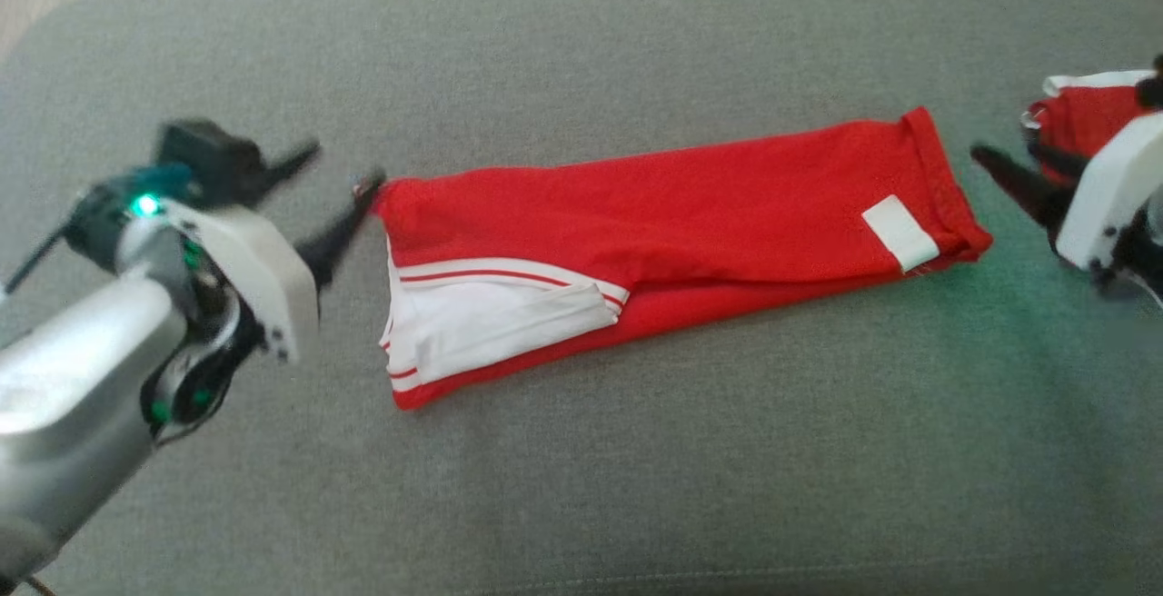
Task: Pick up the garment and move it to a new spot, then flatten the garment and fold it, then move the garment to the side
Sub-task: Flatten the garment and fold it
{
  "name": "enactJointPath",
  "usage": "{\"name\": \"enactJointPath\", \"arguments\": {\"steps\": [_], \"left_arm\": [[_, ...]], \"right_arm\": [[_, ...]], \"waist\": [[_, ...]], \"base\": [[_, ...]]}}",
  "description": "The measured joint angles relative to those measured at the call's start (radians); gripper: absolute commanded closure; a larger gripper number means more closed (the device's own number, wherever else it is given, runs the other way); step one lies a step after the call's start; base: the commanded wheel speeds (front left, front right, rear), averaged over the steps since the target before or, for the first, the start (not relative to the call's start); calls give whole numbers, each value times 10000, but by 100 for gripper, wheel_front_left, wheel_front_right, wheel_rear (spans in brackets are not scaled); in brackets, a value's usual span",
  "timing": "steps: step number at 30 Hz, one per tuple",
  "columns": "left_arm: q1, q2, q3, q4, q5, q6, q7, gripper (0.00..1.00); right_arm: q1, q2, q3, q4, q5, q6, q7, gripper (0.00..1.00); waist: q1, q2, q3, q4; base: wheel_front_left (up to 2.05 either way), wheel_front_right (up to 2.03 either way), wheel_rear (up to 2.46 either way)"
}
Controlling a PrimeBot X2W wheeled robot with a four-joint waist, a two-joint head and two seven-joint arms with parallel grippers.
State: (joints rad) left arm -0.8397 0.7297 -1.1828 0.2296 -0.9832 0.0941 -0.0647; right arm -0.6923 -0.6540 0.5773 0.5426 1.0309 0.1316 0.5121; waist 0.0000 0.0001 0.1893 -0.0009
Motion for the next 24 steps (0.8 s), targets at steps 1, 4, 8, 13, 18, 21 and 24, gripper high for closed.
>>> {"name": "enactJointPath", "arguments": {"steps": [1, 4, 8, 13, 18, 21, 24], "left_arm": [[40, -123, 257, 54, -100, 238, -403, 0], [387, -485, 947, 136, -368, 777, -1453, 0], [1002, -849, 1862, 153, -508, 1231, -1843, 0], [2204, -1931, 4920, -859, 865, 1695, -1879, 0], [4107, -3173, 7001, -1615, 3292, 1505, -1919, 0], [5272, -4002, 7695, -1726, 4481, 1083, -1919, 0], [6130, -4748, 8368, -1776, 5467, 675, -1919, 0]], "right_arm": [[1, 142, -194, -90, 31, 0, -238, 0], [42, 468, -709, -320, 52, 0, -1112, 0], [194, 878, -1147, -562, -205, 0, -2174, 0], [816, 1795, -1914, -848, -959, 0, -4167, 0], [1612, 2863, -2675, -834, -2295, 0, -6111, 0], [2007, 3649, -3298, -669, -3147, 0, -7024, 0], [2423, 4470, -3758, -633, -4226, 0, -7432, 0]], "waist": [[0, 0, -67, -26], [0, 0, -260, -93], [0, 0, -413, -168], [0, 0, -525, -228], [0, 0, -605, -282], [0, 0, -656, -323], [0, 0, -714, -371]], "base": [[0, 0, 0], [0, 0, 0], [0, 0, 0], [0, 0, 0], [0, 0, 0], [0, 0, 0], [0, 0, 0]]}}
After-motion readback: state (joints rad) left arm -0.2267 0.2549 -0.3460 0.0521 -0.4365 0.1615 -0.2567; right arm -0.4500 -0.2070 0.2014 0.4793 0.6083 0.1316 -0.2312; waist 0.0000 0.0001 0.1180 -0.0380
